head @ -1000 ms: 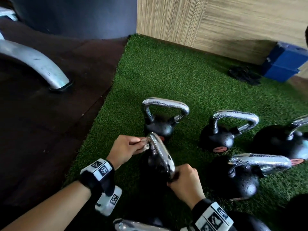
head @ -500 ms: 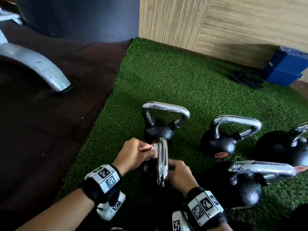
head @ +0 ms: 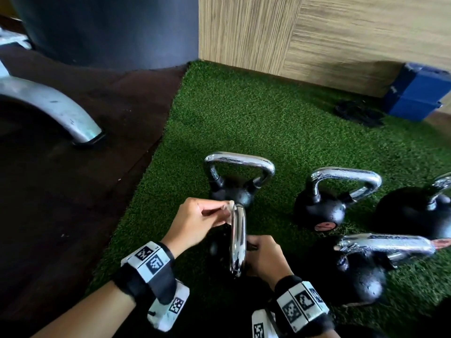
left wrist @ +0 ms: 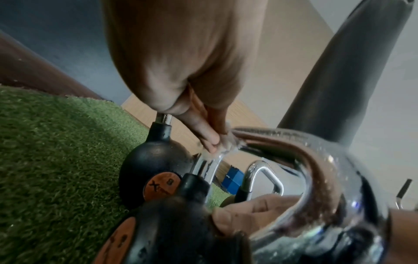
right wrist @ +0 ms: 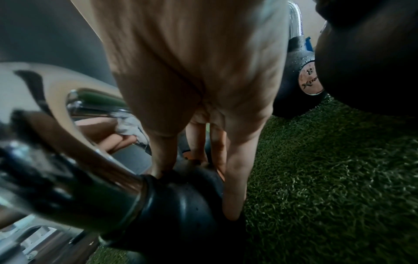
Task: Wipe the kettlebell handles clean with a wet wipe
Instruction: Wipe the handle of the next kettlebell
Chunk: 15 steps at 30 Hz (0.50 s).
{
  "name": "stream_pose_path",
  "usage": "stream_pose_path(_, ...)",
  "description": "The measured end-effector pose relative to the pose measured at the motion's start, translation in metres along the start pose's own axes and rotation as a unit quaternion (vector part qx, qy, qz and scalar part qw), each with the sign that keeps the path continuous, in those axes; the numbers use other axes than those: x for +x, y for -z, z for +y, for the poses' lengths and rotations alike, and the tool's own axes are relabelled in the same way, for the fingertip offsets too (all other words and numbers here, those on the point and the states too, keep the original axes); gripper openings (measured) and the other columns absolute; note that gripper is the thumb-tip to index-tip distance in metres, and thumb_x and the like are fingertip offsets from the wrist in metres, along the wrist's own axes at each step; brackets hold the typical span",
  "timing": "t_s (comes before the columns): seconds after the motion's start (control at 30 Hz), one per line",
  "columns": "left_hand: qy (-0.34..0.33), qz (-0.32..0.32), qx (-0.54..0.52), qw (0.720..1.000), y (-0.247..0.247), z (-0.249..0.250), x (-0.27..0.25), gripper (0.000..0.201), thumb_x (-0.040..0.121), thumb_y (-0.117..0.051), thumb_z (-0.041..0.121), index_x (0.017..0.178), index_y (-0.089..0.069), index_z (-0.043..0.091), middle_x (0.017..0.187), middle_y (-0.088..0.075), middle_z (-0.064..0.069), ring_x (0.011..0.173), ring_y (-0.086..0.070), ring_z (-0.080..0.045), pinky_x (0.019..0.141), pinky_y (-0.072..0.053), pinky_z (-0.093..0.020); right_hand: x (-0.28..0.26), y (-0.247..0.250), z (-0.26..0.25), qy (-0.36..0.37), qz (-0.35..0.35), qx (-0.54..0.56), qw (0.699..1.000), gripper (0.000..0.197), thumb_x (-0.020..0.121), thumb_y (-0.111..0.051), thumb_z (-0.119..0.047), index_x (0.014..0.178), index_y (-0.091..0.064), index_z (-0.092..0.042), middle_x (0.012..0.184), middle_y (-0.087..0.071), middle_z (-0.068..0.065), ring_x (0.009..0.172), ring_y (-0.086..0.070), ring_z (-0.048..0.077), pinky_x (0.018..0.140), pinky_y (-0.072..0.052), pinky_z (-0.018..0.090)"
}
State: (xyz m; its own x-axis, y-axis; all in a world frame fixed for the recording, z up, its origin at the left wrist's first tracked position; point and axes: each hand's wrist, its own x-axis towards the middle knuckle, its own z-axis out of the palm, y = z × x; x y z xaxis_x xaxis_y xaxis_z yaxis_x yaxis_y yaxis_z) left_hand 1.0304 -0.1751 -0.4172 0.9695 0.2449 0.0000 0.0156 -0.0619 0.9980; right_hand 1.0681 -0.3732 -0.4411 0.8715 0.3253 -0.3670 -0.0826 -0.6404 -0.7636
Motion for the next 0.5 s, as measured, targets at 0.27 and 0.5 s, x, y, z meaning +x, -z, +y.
stream_pose_path(0.27, 0.026, -0.102, -0.018, 0.994, 0.012, 0.019, -0.004, 0.03, 0.074, -0.088, 0.031, 0.099, -0.083, 0.017, 0.093, -0.081, -0.008, 0.089, -0.077, -0.016, 0.079, -0.061, -0.024, 0.0, -0.001, 0.002, 0.016, 0.008, 0.007, 1.0, 0.013, 0.075, -0.083, -0.038, 0.085, -0.079, -0.031, 0.068, -0.075, -0.008, 0.055, -0.065, -0.004, 0.06, -0.058, 0.023)
stream_pose_path(0.5, 0.09, -0.223, 0.026, 0.97, 0.016, 0.031, -0.025, 0.013, 0.076, -0.088, 0.008, 0.079, -0.079, 0.015, 0.081, -0.079, -0.01, 0.077, -0.076, -0.016, 0.071, -0.061, -0.024, 0.004, -0.004, 0.004, 0.003, 0.022, 0.004, 1.0, 0.026, 0.07, -0.088, -0.044, 0.089, -0.08, -0.029, 0.07, -0.075, -0.008, 0.058, -0.066, -0.003, 0.057, -0.054, 0.018)
